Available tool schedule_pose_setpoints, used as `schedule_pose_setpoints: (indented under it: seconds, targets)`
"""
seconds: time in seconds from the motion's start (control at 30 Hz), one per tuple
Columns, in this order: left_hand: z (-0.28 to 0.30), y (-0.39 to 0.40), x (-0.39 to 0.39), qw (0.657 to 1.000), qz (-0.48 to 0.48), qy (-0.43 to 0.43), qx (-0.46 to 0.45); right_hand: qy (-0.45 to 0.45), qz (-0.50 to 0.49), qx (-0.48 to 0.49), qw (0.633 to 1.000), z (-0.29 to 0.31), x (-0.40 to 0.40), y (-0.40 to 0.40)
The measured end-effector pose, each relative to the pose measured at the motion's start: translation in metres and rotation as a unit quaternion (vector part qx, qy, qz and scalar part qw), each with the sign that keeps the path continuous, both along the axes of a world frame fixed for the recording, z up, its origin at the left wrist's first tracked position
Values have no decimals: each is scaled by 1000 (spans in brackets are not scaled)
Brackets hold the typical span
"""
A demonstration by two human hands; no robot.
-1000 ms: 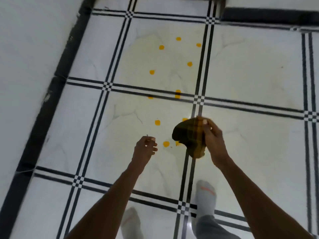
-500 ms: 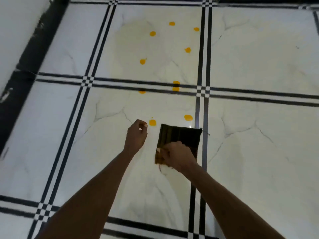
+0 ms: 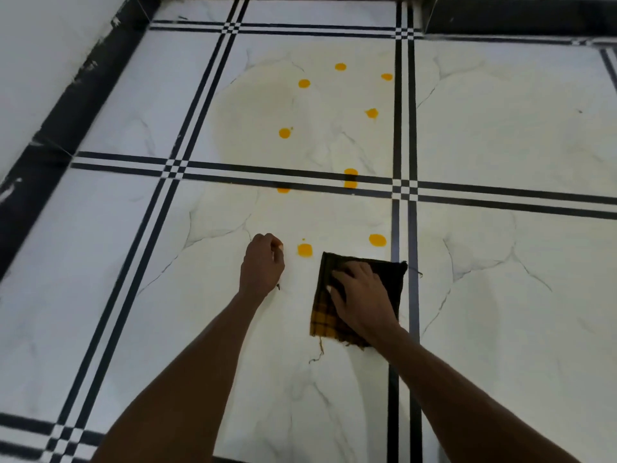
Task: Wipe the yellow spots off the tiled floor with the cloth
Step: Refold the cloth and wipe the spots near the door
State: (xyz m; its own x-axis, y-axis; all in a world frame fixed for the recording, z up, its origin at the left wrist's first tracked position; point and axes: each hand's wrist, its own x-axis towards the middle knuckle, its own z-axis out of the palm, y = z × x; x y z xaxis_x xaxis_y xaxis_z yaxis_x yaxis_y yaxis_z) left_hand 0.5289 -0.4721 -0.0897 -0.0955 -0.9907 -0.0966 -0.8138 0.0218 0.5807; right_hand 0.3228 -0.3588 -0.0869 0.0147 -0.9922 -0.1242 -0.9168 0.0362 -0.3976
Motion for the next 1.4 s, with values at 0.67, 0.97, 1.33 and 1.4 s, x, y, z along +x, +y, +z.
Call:
schedule_pose_setpoints:
  seconds: [0.67, 0.97, 1.33, 1.4]
  targets:
    - [-58, -20, 19, 970, -69, -144, -186, 119, 48, -25, 991, -45, 0, -109]
    - [-50, -10, 19, 980, -60, -94, -166, 121, 223, -6, 967, -32, -76, -28]
    - [-49, -11, 27, 991, -3, -7, -135, 102, 239, -32, 965, -34, 43, -13]
    - [-47, -13, 28, 990, -5, -14, -143, 111, 309, -15, 945, -32, -2, 1]
